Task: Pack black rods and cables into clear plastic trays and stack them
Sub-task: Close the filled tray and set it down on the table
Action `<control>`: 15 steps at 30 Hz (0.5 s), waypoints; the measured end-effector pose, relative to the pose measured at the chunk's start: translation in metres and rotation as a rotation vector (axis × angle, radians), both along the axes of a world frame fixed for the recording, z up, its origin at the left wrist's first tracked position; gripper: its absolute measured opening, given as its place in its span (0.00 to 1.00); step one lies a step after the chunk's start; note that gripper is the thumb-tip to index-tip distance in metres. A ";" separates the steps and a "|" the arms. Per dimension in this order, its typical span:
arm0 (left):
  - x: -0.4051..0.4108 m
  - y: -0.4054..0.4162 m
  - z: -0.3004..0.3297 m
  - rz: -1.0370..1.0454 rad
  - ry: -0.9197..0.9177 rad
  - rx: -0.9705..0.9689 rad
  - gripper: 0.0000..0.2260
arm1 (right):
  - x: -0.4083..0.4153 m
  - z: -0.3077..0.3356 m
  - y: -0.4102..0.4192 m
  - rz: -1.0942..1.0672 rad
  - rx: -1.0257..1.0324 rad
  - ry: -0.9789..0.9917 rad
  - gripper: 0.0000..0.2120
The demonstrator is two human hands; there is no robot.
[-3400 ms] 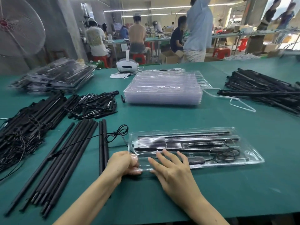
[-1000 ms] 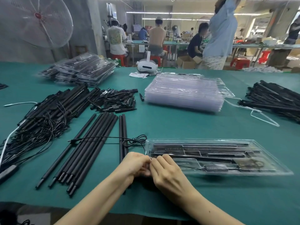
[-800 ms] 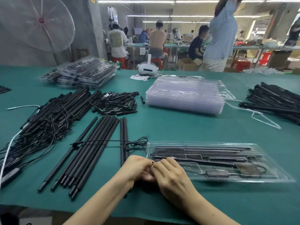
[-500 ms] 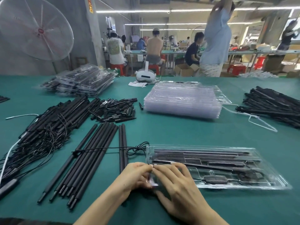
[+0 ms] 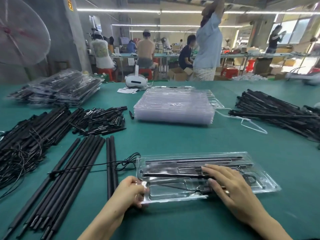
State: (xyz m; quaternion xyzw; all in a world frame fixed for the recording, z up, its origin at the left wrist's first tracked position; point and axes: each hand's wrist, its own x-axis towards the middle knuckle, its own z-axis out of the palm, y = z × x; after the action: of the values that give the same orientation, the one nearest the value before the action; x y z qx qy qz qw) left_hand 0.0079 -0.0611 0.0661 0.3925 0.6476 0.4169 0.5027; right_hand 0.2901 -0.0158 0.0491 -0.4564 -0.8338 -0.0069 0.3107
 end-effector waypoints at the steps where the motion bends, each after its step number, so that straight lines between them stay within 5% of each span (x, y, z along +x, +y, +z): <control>1: 0.001 0.001 -0.001 0.007 0.014 0.006 0.05 | 0.009 0.001 0.004 -0.100 0.014 0.058 0.19; 3: 0.002 0.005 -0.003 0.026 0.040 0.028 0.05 | 0.032 0.001 0.012 -0.449 -0.002 0.153 0.17; 6: 0.006 0.009 -0.006 0.080 0.044 0.061 0.04 | 0.074 0.003 0.019 -0.824 -0.338 0.126 0.25; 11: 0.014 0.016 -0.004 0.169 0.023 0.119 0.03 | 0.101 0.006 0.005 -0.705 -0.518 0.327 0.09; 15: 0.020 0.020 -0.003 0.161 -0.023 0.065 0.07 | 0.116 0.011 0.009 -0.651 -0.637 0.475 0.07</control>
State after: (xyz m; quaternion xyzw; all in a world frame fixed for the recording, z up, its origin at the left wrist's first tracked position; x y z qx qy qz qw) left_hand 0.0277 -0.0412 0.0633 0.3504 0.6575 0.4812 0.4619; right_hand 0.4057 -0.0069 0.0603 -0.7534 -0.5154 0.2549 0.3189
